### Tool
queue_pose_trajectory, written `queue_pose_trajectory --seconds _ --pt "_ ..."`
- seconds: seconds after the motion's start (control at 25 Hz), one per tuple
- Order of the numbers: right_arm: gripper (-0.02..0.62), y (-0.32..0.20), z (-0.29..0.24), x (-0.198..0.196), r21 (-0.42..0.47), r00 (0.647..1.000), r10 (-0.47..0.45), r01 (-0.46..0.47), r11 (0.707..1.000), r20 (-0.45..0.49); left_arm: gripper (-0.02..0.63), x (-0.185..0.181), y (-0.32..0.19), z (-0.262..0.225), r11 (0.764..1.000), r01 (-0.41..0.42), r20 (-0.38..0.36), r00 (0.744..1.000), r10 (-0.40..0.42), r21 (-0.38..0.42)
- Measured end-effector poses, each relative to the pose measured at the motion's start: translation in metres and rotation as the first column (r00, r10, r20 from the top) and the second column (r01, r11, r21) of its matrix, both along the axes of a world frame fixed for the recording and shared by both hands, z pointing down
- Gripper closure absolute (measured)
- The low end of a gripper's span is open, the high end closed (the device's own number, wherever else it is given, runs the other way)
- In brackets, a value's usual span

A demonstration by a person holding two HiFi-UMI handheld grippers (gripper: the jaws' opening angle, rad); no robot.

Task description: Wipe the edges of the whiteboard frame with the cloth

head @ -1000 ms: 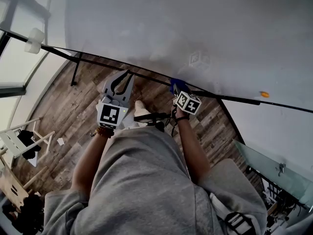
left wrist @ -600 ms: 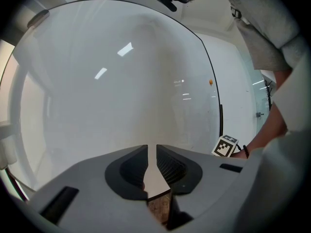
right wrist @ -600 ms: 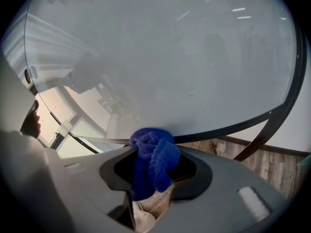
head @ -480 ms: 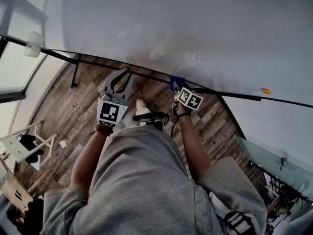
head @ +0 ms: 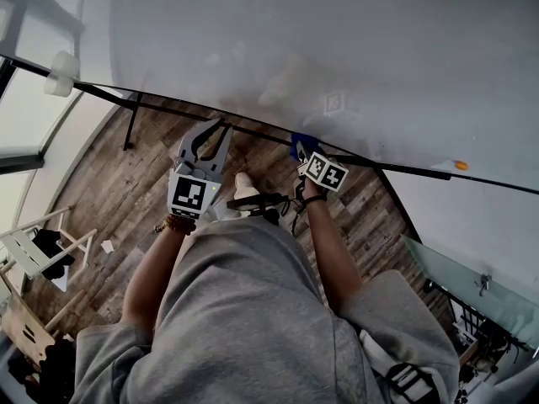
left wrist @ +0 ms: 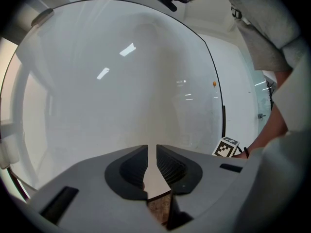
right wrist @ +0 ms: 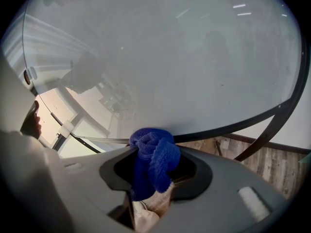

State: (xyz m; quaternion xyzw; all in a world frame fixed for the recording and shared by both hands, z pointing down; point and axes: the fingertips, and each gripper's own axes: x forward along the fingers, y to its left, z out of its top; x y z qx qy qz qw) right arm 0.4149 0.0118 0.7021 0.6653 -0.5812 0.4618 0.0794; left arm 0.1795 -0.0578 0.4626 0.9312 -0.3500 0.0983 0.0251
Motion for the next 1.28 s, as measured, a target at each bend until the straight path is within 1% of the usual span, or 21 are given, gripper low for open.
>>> queue_pose_trajectory --seconds 0.4,0.72,0.92,1.28 --pt "0.422 -0.008 -0.001 -0.013 -0.002 1.000 0.002 -0.002 1.000 0.020 0.554 -0.011 -0.007 -0.002 1.000 0.007 0.010 1.000 -0.007 -0.003" --pt "0.422 -0.018 0.001 -0.030 -0.001 1.000 0.004 -0.004 1.000 0.029 0.554 -0.034 -0.016 0.000 1.000 0.020 0.014 1.000 -0.020 -0.008" --pt "0.422 -0.021 -0.002 -0.038 0.001 0.999 0.003 -0.003 1.000 0.038 0.554 -0.040 -0.017 -0.004 1.000 0.025 0.014 1.000 -0.025 -0.001" --pt "0.422 -0.031 -0.001 -0.057 -0.007 0.999 -0.025 0.025 1.000 0.046 0.554 -0.057 -0.021 -0.004 0.999 0.045 0.010 0.999 -0.045 -0.001"
